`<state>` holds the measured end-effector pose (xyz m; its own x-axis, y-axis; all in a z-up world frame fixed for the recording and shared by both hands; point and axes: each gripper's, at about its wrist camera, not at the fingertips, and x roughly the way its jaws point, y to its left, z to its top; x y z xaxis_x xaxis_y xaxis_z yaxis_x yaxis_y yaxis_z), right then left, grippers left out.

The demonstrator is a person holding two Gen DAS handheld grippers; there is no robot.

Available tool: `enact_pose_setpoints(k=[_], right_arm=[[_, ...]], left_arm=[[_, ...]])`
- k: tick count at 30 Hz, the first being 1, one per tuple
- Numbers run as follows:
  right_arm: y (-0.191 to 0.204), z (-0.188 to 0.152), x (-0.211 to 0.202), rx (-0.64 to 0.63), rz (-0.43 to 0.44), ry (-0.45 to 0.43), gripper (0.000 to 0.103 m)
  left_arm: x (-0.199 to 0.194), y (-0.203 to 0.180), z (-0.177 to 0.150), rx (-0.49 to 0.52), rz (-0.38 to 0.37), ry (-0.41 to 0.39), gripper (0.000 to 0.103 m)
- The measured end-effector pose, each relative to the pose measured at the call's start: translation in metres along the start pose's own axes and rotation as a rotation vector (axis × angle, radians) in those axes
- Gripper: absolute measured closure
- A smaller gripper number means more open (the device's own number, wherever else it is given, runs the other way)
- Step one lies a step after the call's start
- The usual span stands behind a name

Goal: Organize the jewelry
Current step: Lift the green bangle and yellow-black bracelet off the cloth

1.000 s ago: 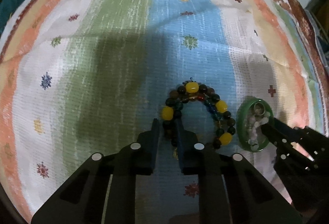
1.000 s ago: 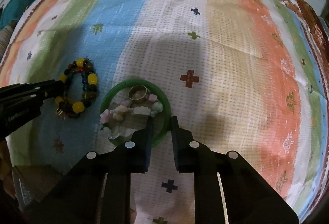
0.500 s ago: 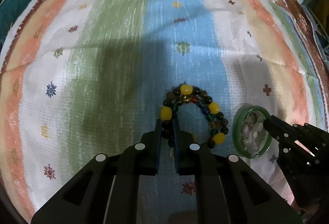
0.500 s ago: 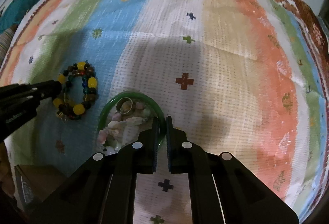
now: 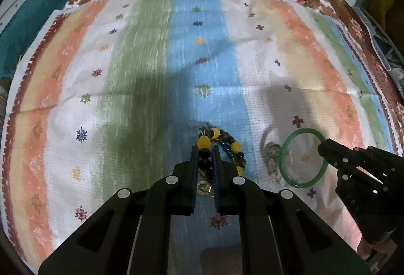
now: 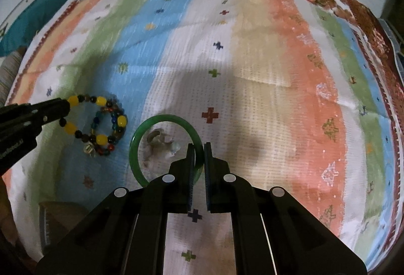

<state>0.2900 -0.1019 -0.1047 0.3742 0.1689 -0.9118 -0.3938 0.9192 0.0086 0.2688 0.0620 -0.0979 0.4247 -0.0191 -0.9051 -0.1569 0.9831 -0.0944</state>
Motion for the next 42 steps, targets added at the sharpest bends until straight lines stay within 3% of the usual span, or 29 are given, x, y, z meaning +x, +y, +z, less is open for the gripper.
enact_pose_setpoints(k=[42], right_arm=[[0.014,-0.024,-0.066,-0.035,0.016,-0.106,0.095]], left_arm=[[-0.069,-0.011,-0.018,0.022,0.008,-0.105,0.094]])
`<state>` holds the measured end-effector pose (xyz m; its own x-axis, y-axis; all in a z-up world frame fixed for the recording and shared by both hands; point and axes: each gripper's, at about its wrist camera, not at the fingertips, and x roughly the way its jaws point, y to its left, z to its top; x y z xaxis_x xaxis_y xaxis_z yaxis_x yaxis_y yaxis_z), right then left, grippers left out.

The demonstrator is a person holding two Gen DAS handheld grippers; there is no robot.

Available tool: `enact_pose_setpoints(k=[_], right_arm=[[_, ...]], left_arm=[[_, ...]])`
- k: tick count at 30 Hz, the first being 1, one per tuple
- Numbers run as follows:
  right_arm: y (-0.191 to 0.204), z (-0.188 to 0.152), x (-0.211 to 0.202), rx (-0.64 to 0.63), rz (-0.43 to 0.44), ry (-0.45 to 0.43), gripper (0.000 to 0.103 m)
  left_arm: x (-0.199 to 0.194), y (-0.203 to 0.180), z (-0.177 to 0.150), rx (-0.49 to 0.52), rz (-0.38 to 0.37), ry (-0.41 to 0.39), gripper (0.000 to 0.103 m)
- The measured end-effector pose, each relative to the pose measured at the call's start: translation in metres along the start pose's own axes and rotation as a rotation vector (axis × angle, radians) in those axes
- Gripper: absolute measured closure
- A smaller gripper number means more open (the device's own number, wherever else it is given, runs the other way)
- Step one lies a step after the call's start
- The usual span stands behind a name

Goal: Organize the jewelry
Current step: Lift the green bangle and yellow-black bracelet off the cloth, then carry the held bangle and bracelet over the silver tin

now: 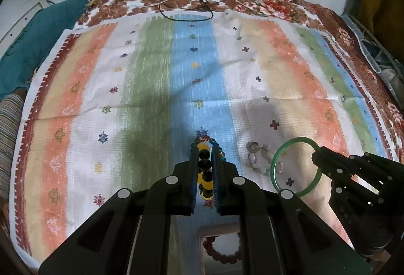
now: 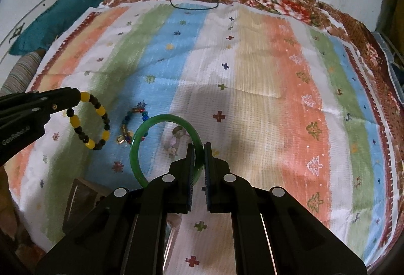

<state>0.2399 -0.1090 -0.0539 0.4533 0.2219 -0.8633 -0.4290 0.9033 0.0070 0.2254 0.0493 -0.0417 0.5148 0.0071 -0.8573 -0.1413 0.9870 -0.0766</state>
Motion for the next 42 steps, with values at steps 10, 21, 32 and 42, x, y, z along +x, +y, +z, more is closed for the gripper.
enact_pose_setpoints(k=[10,21,32,42], right_arm=[[0.001,-0.006,-0.009,-0.001,0.010,-0.012,0.095],[0.004,-0.015,-0.030,0.005,0.036,-0.041,0.095],[0.003,-0.021,-0.039,0.012,0.046,-0.050,0.095],[0.005,-0.030,-0.055,0.007,0.061,-0.077,0.095]], left_arm=[[-0.012,0.005,-0.008,-0.014,-0.007,-0.014,0.094],[-0.036,0.002,-0.012,-0.004,-0.021,-0.047,0.094],[-0.053,-0.003,-0.019,0.002,-0.040,-0.070,0.093],[-0.072,-0.007,-0.030,0.012,-0.063,-0.099,0.093]])
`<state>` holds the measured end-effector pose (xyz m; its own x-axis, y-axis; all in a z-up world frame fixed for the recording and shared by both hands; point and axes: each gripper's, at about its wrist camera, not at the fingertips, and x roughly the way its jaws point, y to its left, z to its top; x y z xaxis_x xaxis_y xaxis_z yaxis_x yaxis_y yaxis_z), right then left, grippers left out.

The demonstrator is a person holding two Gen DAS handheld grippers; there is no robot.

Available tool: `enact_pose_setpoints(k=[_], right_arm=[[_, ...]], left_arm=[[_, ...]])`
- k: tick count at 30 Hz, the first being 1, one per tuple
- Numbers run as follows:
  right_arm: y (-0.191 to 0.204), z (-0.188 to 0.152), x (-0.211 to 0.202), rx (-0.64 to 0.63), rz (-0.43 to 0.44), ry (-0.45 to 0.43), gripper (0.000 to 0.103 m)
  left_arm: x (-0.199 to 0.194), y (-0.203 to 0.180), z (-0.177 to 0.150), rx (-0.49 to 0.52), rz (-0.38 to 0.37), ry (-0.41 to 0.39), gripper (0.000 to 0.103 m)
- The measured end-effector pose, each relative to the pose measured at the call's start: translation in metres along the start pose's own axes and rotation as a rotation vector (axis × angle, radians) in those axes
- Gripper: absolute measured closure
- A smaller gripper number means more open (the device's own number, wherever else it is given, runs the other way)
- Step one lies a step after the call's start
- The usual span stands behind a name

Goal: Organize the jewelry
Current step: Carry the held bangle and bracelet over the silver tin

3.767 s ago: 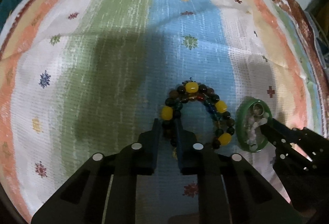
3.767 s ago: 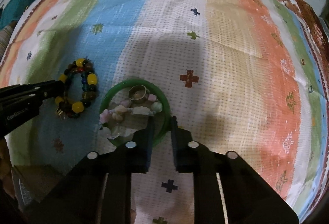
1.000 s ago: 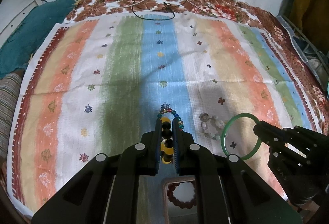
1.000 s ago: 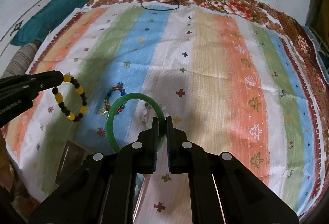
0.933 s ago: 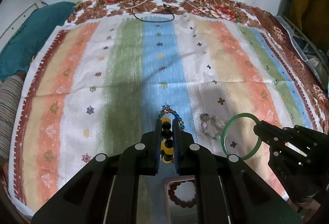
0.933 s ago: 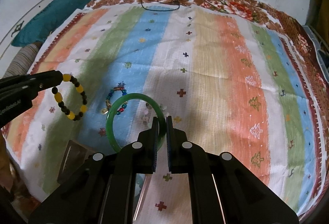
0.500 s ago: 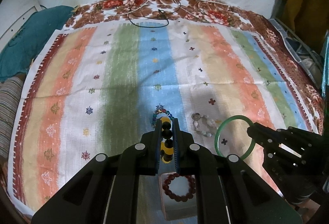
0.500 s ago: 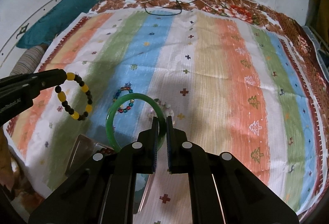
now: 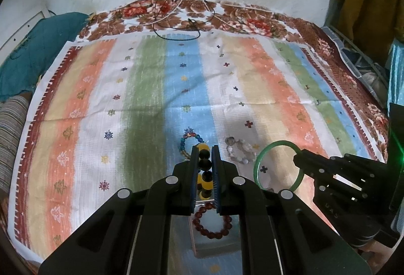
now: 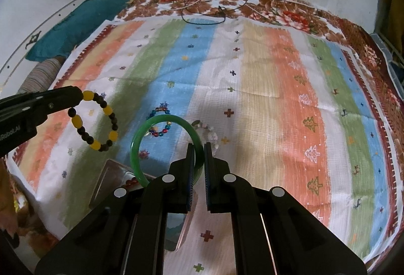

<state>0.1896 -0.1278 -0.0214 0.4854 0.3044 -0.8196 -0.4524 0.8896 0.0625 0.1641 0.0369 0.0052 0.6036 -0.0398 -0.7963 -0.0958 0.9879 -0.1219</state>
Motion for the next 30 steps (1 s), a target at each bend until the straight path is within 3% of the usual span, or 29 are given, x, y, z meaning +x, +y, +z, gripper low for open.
enact_pose_setpoints(k=[30], right_arm=[[0.018,-0.035,-0.030,-0.036,0.037,-0.026,0.095]], left_arm=[[-0.043,-0.017,-0.041,0.057,-0.046,-0.045,0.093]])
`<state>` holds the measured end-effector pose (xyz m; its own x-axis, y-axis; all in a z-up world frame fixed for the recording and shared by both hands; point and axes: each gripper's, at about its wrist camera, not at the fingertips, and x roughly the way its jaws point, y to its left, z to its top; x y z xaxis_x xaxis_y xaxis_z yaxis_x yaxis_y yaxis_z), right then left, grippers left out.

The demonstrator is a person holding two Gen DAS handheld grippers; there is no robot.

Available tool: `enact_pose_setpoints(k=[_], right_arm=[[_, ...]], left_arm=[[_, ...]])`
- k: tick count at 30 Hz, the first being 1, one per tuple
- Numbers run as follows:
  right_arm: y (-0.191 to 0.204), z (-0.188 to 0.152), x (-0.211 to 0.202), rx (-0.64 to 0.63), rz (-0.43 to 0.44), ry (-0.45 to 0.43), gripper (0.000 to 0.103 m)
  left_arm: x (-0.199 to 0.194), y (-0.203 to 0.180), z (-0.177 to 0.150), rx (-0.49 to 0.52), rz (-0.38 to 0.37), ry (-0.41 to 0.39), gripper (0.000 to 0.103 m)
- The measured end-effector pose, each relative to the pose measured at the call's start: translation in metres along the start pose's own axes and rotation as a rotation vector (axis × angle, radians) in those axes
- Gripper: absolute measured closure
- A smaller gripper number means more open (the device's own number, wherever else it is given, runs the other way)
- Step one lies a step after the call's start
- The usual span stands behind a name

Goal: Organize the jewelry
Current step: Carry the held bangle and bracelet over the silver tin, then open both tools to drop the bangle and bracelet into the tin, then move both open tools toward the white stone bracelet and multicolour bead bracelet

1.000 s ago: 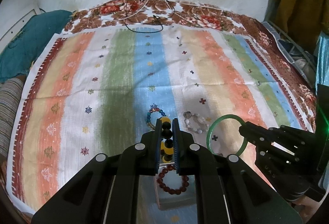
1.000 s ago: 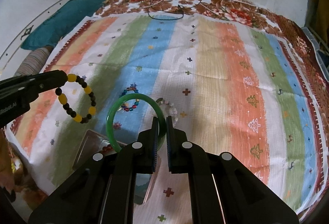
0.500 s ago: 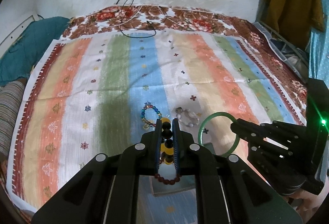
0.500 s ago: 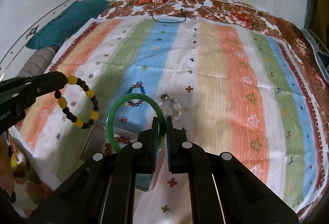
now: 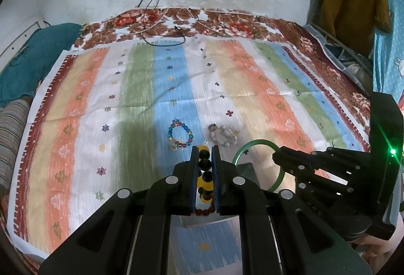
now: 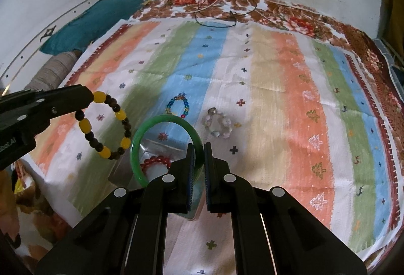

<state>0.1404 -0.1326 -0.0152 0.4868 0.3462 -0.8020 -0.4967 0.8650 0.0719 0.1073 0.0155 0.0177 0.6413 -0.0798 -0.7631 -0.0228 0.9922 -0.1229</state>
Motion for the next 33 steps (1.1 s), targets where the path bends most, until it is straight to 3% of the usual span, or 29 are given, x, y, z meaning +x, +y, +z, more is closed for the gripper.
enact_pose_setpoints(k=[5,7,8,9,17,24,33], right_arm=[[0.004,-0.003,0.001,-0.008,0.029,0.021,0.094],[0.002,-0.004,0.006,0.005,0.042,0.049,0.082],[0.000,-0.004,0.007,0.016,0.031,0.049,0.062],[-0.002,-0.003,0.007,0.025,0.023,0.043,0.055],[-0.022,0.001,0.015,0.079,-0.006,0.064,0.055],[-0.030,0.006,0.027,0.092,-0.020,0.090,0.043],[-0.032,0.015,0.042,0.081,-0.038,0.107,0.032]], left_arm=[[0.001,-0.002,-0.006,-0.005,0.004,0.022,0.093],[0.003,0.001,-0.006,-0.019,0.023,0.034,0.091],[0.005,0.004,-0.005,-0.028,0.033,0.039,0.087],[0.005,0.006,-0.005,-0.036,0.039,0.040,0.084],[0.019,0.028,0.003,-0.094,0.069,0.068,0.059],[0.035,0.042,0.011,-0.132,0.084,0.099,0.040],[0.065,0.056,0.018,-0.131,0.131,0.144,0.035]])
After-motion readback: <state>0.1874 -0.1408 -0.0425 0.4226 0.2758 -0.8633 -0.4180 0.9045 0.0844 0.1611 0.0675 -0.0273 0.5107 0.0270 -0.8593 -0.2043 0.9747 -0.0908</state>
